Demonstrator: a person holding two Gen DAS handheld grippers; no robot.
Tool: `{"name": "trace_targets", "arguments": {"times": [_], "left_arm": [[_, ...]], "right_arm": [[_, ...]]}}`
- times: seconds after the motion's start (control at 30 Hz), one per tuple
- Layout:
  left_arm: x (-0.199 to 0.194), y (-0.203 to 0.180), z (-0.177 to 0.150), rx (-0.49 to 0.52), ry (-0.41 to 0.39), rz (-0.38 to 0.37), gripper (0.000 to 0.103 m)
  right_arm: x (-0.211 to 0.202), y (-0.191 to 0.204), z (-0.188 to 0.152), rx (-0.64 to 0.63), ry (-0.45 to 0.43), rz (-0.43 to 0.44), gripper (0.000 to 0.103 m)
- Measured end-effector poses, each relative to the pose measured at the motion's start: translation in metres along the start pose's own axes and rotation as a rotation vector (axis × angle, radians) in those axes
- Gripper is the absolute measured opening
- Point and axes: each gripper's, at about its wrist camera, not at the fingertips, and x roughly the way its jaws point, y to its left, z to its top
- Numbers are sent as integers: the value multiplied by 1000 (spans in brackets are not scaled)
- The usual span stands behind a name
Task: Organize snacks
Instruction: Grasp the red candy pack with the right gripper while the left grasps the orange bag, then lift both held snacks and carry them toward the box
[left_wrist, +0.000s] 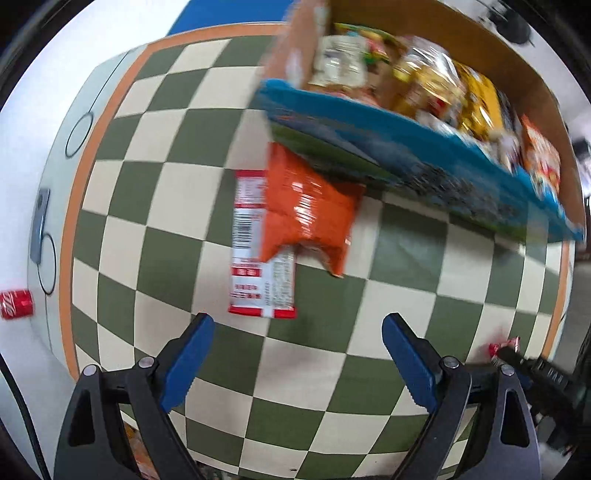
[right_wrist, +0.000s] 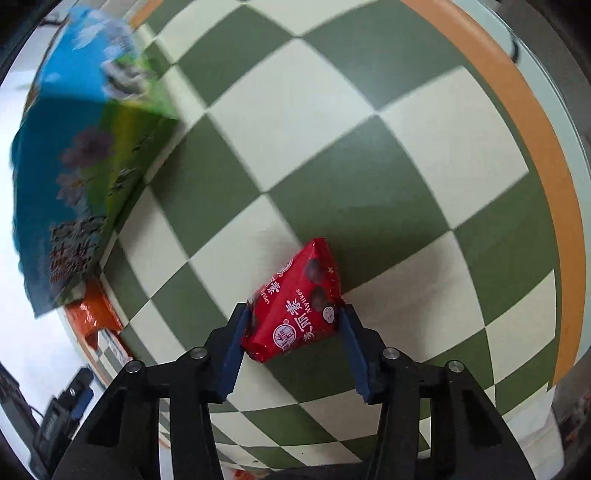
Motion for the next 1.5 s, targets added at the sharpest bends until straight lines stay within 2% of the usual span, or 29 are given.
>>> {"name": "trace_targets", "arguments": {"times": [0.13, 0.33, 0.5, 0.87, 0.9, 0.93, 1.0, 1.17, 1.5], "left_arm": [[4, 29, 17, -81, 18, -41, 93], [23, 42, 46, -101, 51, -80, 93], [41, 34, 64, -49, 71, -77, 93], [71, 4, 87, 93, 96, -47, 93], [71, 1, 88, 104, 87, -42, 89], [71, -1, 88, 116, 79, -34, 73], [71, -3, 89, 120, 88, -58, 60], [66, -16, 79, 131, 76, -41, 57], [59, -40, 31, 158, 82, -58, 56]], "right_arm": [[-2, 32, -5, -92, -7, 3, 51], [9, 84, -11, -200, 5, 2, 50], [16, 105, -11, -240, 12, -14, 50], [25, 121, -7, -242, 22, -36, 50], [24, 119, -7, -239, 22, -38, 50], [20, 112, -7, -237, 26, -39, 50], [17, 107, -4, -231, 27, -37, 50], [18, 105, 0, -230, 36, -42, 51], [20, 110, 11, -211, 61, -48, 54]]}}
